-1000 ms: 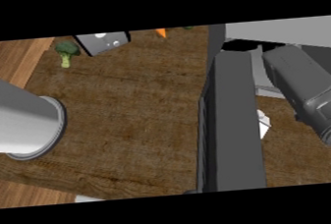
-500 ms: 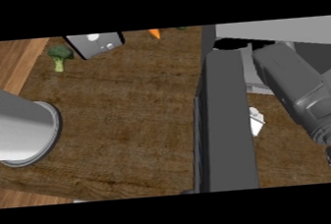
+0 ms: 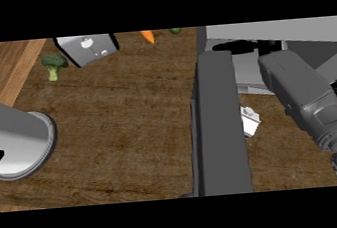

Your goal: Pick up the milk, place it into the microwave and close the microwave

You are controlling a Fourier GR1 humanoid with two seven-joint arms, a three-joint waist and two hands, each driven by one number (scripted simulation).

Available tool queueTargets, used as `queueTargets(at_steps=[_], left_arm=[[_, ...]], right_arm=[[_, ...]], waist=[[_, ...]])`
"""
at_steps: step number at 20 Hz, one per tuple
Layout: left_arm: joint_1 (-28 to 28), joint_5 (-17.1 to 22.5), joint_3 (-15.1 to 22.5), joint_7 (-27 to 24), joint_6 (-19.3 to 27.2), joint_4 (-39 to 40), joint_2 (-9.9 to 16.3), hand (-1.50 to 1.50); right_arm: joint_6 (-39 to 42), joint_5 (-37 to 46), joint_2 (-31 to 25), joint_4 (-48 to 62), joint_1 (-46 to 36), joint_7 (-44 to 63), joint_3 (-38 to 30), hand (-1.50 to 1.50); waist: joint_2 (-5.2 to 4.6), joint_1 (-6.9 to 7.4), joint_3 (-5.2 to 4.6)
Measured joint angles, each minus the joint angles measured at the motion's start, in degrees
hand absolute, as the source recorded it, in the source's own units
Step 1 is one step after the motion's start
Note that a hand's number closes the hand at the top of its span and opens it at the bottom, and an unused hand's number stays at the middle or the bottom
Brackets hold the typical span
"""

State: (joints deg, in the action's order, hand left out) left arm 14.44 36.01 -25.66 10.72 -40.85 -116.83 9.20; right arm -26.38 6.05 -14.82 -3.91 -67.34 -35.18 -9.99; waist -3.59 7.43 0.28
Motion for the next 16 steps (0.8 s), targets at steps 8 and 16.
queueTargets(at_steps=[8,16], left_arm=[[0.76,-4.53,5.16,-1.88,-3.80,0.77,-4.25,-1.50],[1.33,-9.76,10.94,-3.26,-10.91,5.18,-6.02,-1.50]], right_arm=[[9.05,-2.00,-1.53,-0.94,4.18,-3.95,-1.98,-1.50],[24.33,-5.78,1.11,-2.23,9.73,-8.91,-4.96,-1.50]], waist=[[1.22,-2.50,-0.08],[2.44,-5.08,-0.18]])
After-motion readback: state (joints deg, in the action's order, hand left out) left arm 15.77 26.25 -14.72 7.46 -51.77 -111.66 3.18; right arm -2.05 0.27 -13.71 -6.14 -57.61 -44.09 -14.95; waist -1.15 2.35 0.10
